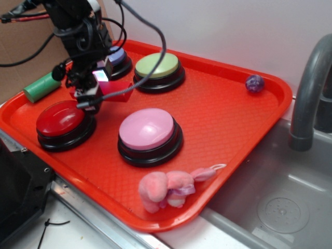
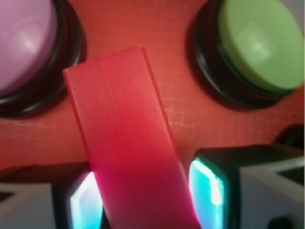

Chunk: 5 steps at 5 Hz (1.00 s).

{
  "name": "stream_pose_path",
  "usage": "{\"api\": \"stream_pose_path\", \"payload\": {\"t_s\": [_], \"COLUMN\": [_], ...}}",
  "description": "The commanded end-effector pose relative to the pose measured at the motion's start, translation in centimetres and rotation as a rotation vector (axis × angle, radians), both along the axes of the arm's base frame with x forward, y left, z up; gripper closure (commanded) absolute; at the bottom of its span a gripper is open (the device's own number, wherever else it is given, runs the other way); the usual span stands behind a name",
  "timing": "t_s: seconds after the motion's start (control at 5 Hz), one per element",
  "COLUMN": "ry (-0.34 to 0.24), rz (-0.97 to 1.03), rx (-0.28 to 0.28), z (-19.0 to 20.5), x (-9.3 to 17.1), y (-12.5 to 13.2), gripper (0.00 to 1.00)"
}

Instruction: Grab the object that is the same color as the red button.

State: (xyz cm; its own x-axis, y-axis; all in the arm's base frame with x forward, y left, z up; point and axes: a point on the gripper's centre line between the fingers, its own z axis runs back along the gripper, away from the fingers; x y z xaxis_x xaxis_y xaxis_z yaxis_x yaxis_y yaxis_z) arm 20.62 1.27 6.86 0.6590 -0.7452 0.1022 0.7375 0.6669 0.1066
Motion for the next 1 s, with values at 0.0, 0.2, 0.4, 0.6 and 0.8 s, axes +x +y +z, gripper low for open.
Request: {"api": "stream_pose_path", "payload": {"t_s": [0.0,0.2,0.4,0.6,0.8], "ry": [0.084,0.072,0.027,-0.005,-0.002], "rz": [0.402,0.597,0.728,0.836,0.894], "rx": [-0.046,-0.027,0.004,0.05,0.062], "z": [8.7,11.0,12.5,13.3,13.1], "x": [1.3,0.7,-0.2,-0.2,0.5], "y": [2.8,4.1,5.0,5.1,5.1], "gripper": [1.0,1.0,1.0,1.0,1.0]}}
